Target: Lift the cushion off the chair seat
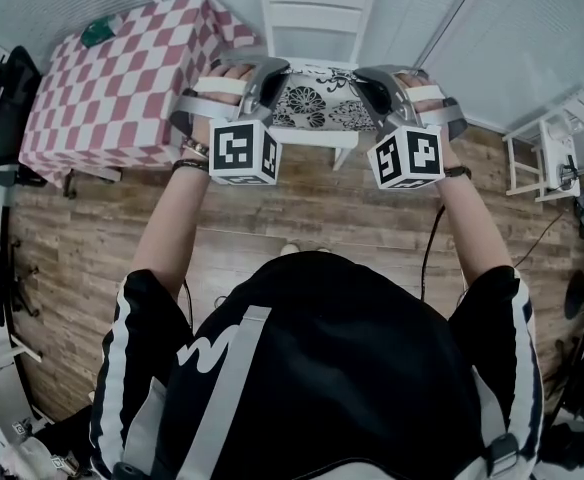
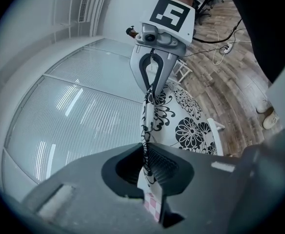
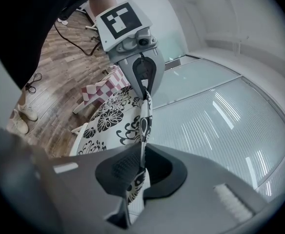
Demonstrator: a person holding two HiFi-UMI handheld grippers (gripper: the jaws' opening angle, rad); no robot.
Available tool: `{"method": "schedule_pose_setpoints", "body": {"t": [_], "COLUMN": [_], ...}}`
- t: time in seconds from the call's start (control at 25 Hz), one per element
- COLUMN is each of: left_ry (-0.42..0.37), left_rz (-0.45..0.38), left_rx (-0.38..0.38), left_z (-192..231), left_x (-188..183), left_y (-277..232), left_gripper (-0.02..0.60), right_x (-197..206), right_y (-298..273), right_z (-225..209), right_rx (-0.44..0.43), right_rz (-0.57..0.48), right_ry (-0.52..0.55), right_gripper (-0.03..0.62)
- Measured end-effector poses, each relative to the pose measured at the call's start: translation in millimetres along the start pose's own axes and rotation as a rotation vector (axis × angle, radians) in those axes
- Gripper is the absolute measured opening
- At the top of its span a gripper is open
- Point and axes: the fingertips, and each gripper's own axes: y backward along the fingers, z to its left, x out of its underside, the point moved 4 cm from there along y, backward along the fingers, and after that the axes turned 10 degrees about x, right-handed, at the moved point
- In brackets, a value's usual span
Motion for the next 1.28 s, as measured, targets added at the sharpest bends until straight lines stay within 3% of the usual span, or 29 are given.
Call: {"method": "schedule_pose_setpoints", "body": {"t": [1.28], "left_ry": [0.006], "left_rz": [-0.018], "left_rx": [0.008], "left_z": [-9.8], "left_x": [-0.5], "left_y": [10.4], "left_gripper": [0.023], "right_x": [-10.5], "right_y": [9.8], "right_z": [3.3], "right_rx": [-0.001], "right_rz": [0.027], "right_ry": [0.009], "right_gripper": [0.009]}}
